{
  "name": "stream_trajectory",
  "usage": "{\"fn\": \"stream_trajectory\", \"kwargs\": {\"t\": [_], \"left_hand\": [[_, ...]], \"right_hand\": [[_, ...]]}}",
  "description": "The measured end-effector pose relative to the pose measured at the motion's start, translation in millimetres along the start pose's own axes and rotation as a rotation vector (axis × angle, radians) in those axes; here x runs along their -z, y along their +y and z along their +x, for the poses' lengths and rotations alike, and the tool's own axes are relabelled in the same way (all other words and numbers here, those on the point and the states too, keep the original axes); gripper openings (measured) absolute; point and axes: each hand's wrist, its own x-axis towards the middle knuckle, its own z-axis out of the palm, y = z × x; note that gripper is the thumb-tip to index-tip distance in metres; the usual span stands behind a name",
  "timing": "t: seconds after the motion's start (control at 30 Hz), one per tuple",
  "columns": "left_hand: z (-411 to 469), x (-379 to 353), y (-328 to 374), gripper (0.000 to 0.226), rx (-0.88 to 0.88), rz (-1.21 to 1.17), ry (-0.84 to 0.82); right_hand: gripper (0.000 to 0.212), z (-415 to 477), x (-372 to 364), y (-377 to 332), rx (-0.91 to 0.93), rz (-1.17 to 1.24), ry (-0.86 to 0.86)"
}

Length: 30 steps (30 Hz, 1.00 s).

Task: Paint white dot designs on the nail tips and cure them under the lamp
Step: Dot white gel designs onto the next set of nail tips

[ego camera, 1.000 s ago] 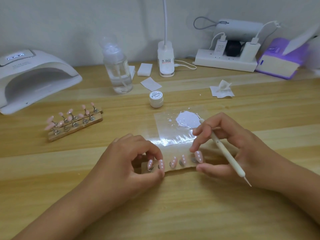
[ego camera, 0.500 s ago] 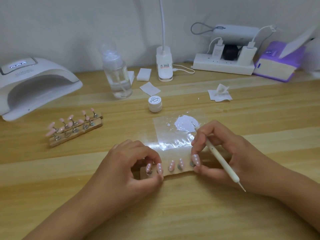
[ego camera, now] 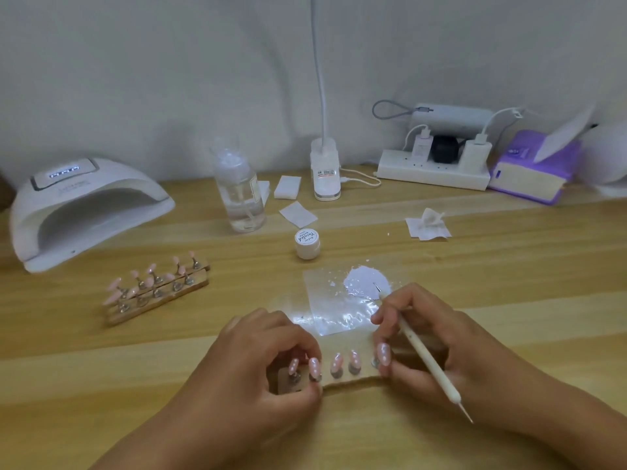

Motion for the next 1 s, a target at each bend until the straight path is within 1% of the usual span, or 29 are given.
{"fn": "stream_trajectory", "kwargs": {"t": [0.13, 0.43, 0.53, 0.63, 0.7, 0.77, 0.87, 1.0], "left_hand": [[0.7, -4.6, 4.1, 0.018, -0.011, 0.034, -0.005], [5.4, -2.4, 3.5, 0.027, 0.010, 0.013, -0.041], [4.7, -3.3, 7.0, 0.023, 0.018, 0.024, -0.040], [3.8, -5.7, 14.0, 0.017, 0.019, 0.022, -0.001], [4.4, -6.3, 19.1, 0.018, 0.019, 0.041, 0.027], [6.1, -6.7, 23.1, 0.019, -0.011, 0.108, 0.041], [10.2, -8.9, 29.9, 0.015, -0.026, 0.162, 0.042], [16.1, -11.5, 35.1, 0.010, -0.004, 0.150, 0.022]], "right_hand": [[0.034, 0.1, -0.1, 1.6, -0.018, 0.032, -0.008], [0.036, -0.6, 0.3, 0.5, -0.030, -0.024, 0.019], [0.035, 0.7, -0.2, -2.5, -0.014, -0.017, 0.022], [0.037, 1.0, -0.5, -4.5, -0.010, -0.007, 0.015], [0.040, 0.9, -1.0, -4.4, -0.008, -0.022, 0.026], [0.041, 0.6, -1.6, -4.1, -0.004, -0.033, 0.034], [0.039, 0.7, -1.8, -4.6, 0.002, -0.034, 0.025], [0.039, 0.4, -1.8, -4.1, 0.008, -0.063, 0.029]]}}
